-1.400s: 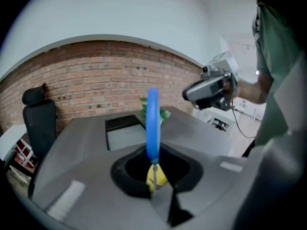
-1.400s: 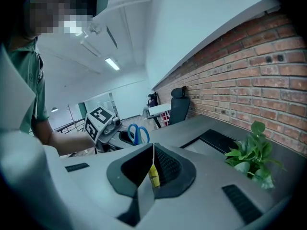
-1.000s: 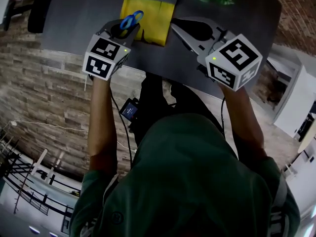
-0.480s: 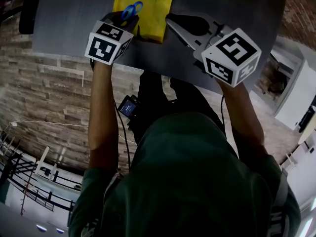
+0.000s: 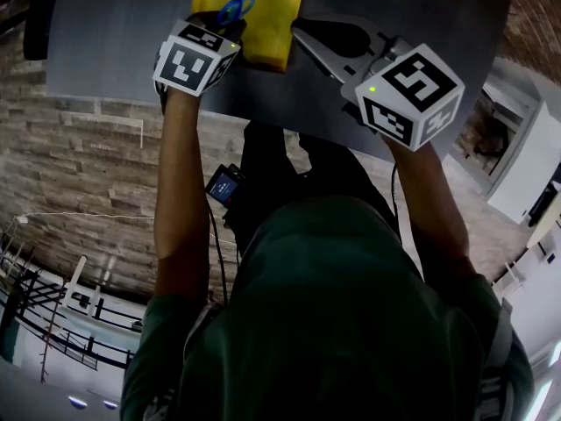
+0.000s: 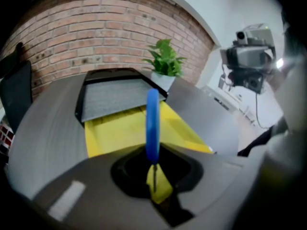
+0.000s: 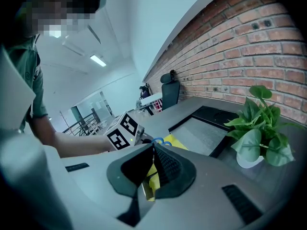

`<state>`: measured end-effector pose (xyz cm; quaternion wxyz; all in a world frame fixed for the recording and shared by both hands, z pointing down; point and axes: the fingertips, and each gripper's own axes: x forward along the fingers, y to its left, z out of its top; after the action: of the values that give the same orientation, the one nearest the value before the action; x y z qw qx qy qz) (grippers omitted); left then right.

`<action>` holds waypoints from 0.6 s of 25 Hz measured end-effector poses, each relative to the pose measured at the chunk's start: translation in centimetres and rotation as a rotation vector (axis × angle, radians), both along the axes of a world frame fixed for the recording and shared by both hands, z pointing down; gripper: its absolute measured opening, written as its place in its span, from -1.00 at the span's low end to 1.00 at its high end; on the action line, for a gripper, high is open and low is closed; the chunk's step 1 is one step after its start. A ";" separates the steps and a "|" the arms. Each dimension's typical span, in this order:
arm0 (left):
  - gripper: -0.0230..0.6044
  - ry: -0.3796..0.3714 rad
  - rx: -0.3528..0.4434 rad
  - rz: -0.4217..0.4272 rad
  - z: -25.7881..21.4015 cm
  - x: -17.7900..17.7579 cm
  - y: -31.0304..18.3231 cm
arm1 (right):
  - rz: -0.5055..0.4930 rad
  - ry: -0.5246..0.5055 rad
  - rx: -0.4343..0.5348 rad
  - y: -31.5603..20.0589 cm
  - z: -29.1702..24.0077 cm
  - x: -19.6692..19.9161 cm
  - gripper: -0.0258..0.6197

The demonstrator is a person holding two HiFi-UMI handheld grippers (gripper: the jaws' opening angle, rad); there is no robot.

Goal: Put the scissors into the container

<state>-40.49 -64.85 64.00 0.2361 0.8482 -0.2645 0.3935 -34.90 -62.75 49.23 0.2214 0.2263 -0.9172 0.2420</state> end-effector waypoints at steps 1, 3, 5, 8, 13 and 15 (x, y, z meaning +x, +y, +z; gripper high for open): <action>-0.81 0.000 -0.009 0.003 0.3 0.0 0.0 | 0.000 0.001 -0.002 0.0 0.1 0.0 -0.90; -0.81 -0.005 -0.021 0.008 0.8 0.1 0.1 | -0.003 0.003 -0.006 0.1 0.3 -0.1 -0.90; -0.81 -0.011 -0.025 0.015 1.1 0.2 0.0 | -0.006 0.003 -0.009 0.0 0.4 -0.2 -0.90; -0.80 -0.017 -0.020 0.027 1.6 0.7 -0.2 | -0.010 0.004 -0.011 0.1 0.5 -0.3 -0.90; -0.80 -0.062 -0.022 0.046 2.0 0.9 -0.1 | -0.016 0.005 -0.012 0.1 0.4 -0.4 -0.90; -0.80 -0.074 -0.021 0.051 2.2 0.9 0.1 | -0.014 0.006 -0.012 0.1 0.3 -0.3 -0.90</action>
<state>-39.58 -64.76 66.21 0.2252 0.8368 -0.2472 0.4334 -35.22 -62.63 49.56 0.2271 0.2191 -0.9166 0.2453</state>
